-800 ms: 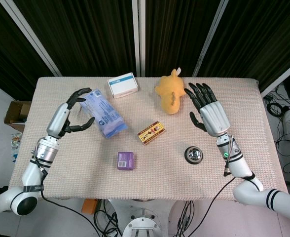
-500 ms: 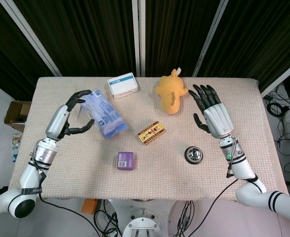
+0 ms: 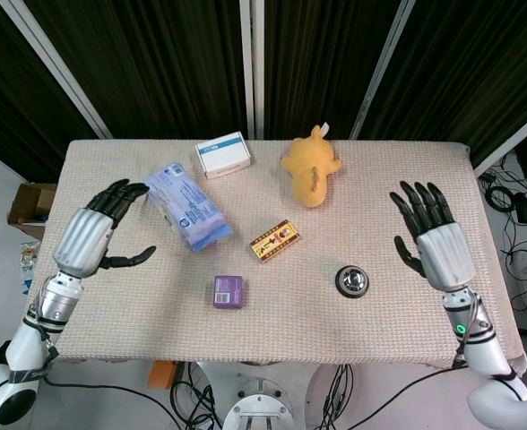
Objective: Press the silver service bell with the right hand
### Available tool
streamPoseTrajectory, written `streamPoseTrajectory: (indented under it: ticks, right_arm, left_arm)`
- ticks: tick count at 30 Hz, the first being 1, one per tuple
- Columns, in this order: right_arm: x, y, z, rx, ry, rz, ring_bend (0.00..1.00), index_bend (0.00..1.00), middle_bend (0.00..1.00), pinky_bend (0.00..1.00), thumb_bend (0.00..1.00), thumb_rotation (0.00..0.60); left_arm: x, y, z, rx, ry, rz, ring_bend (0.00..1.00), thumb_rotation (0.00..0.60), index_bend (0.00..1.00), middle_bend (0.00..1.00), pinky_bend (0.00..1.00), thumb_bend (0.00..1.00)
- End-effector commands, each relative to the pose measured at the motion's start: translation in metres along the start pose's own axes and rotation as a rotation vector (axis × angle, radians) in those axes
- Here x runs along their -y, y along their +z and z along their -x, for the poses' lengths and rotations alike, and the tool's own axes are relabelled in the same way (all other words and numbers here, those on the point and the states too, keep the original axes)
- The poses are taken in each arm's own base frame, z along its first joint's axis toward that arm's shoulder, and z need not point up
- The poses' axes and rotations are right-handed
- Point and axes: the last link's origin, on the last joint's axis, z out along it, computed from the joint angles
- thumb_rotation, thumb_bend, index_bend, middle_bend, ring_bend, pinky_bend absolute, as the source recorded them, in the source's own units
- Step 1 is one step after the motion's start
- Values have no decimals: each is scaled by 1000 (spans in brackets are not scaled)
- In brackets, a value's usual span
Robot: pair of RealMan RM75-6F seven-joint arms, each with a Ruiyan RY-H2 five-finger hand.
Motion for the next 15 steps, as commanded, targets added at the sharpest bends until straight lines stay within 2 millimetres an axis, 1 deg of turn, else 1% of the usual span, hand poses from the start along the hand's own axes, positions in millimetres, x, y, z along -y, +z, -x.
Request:
streamPoseTrajectory:
  ticks: [1, 2, 3, 5, 6, 7, 8, 10, 11, 12, 13, 14, 15]
  right_arm:
    - [-20, -64, -14, 69, -161, 76, 1, 0, 4, 10, 329, 600]
    - [-30, -76, -12, 109, -203, 115, 15, 0, 19, 43, 326, 600]
    - [-37, -84, -10, 147, -229, 150, 25, 0, 37, 67, 324, 600]
    - [-51, -97, 0, 247, -251, 223, 100, 0, 151, 144, 319, 600]
    - [-56, -100, 5, 288, -242, 244, 151, 0, 211, 189, 319, 600]
    - [-59, -103, 12, 334, -229, 258, 256, 0, 303, 289, 326, 600]
    - [-60, -103, 17, 356, -226, 254, 333, 0, 366, 371, 341, 600]
    - [-57, -104, 29, 399, -216, 227, 587, 0, 594, 629, 432, 600]
    - [-51, -103, 36, 417, -202, 200, 669, 0, 678, 712, 486, 600]
    - [-45, -101, 40, 422, -192, 174, 737, 0, 756, 777, 556, 600]
    - [-38, -99, 44, 423, -182, 147, 786, 0, 809, 822, 632, 600]
    - [-32, -98, 48, 420, -173, 119, 823, 0, 847, 857, 703, 600]
    - [-27, -97, 51, 418, -169, 101, 842, 0, 865, 876, 743, 600]
  left_arm:
    - [33, -82, 11, 94, 372, -123, 72, 338, 106, 123, 185, 74]
    - [39, -96, 15, 108, 374, -156, 72, 323, 101, 120, 185, 61]
    - [43, -106, 17, 109, 378, -176, 72, 317, 97, 119, 185, 57]
    - [53, -128, 23, 94, 391, -220, 72, 305, 93, 115, 185, 55]
    - [56, -136, 26, 84, 390, -237, 72, 302, 93, 114, 185, 55]
    - [59, -146, 30, 70, 382, -254, 72, 302, 93, 114, 185, 55]
    - [61, -153, 32, 61, 373, -264, 72, 301, 93, 114, 185, 55]
    - [65, -163, 36, 48, 355, -281, 72, 301, 93, 114, 185, 55]
    - [67, -167, 38, 45, 345, -291, 72, 301, 93, 114, 185, 55]
    - [69, -168, 40, 46, 338, -300, 72, 302, 92, 114, 185, 56]
    - [71, -170, 41, 49, 332, -308, 72, 301, 89, 113, 185, 57]
    - [73, -170, 42, 52, 327, -314, 72, 300, 86, 110, 185, 57]
    - [74, -170, 43, 54, 324, -315, 72, 300, 81, 107, 185, 58]
